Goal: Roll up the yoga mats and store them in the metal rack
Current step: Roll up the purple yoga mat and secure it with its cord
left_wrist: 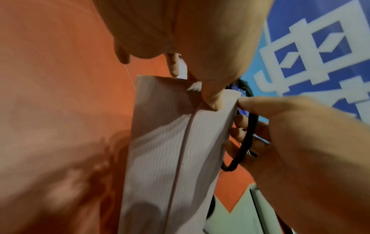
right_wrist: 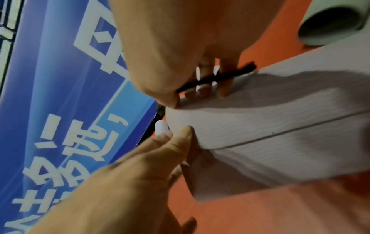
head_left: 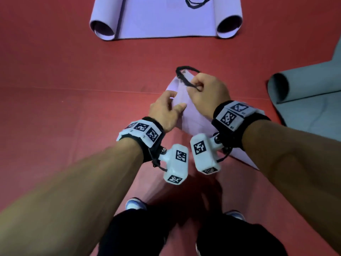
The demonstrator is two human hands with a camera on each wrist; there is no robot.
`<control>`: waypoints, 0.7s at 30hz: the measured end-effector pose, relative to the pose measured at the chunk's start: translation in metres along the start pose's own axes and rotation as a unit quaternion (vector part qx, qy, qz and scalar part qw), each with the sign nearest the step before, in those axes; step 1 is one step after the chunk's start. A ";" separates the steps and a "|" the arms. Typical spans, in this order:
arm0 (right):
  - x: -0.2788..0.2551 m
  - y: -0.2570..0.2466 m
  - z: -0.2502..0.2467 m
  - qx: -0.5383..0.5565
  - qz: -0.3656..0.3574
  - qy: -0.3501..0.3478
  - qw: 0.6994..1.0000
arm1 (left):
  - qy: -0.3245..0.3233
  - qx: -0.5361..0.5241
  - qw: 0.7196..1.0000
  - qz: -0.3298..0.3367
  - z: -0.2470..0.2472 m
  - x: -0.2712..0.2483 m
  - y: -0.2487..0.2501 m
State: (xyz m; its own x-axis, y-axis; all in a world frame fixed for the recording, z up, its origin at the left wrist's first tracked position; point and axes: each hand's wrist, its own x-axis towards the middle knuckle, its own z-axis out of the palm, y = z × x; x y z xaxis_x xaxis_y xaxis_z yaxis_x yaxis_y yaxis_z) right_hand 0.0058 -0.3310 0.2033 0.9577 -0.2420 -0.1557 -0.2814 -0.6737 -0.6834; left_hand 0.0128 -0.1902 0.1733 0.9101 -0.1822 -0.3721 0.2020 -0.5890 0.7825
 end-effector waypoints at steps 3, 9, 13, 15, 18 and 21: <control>-0.026 -0.023 -0.060 -0.003 -0.001 0.041 0.999 | -0.019 0.086 0.994 0.071 -0.016 -0.033 0.065; -0.053 -0.054 -0.168 -0.061 -0.046 0.072 0.994 | -0.072 0.168 0.965 0.189 -0.043 -0.067 0.162; -0.052 -0.063 -0.221 -0.023 0.046 0.096 0.994 | -0.122 0.247 0.916 0.291 -0.050 -0.092 0.186; -0.046 -0.058 -0.244 -0.028 0.110 0.101 0.988 | -0.125 0.292 0.910 0.267 -0.048 -0.103 0.190; -0.041 -0.048 -0.260 -0.054 0.142 0.075 0.986 | -0.224 0.275 0.900 0.254 -0.048 -0.117 0.194; -0.046 -0.051 -0.257 -0.117 0.072 -0.061 0.989 | -0.351 0.214 0.888 0.207 -0.043 -0.122 0.195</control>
State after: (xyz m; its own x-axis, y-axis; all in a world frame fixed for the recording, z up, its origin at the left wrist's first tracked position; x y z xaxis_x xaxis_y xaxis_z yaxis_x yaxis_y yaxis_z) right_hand -0.0393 -0.4651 0.4282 0.9027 -0.2701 -0.3348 -0.4080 -0.7845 -0.4671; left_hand -0.0433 -0.2491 0.3930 0.3940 -0.8101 -0.4342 -0.3897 -0.5751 0.7194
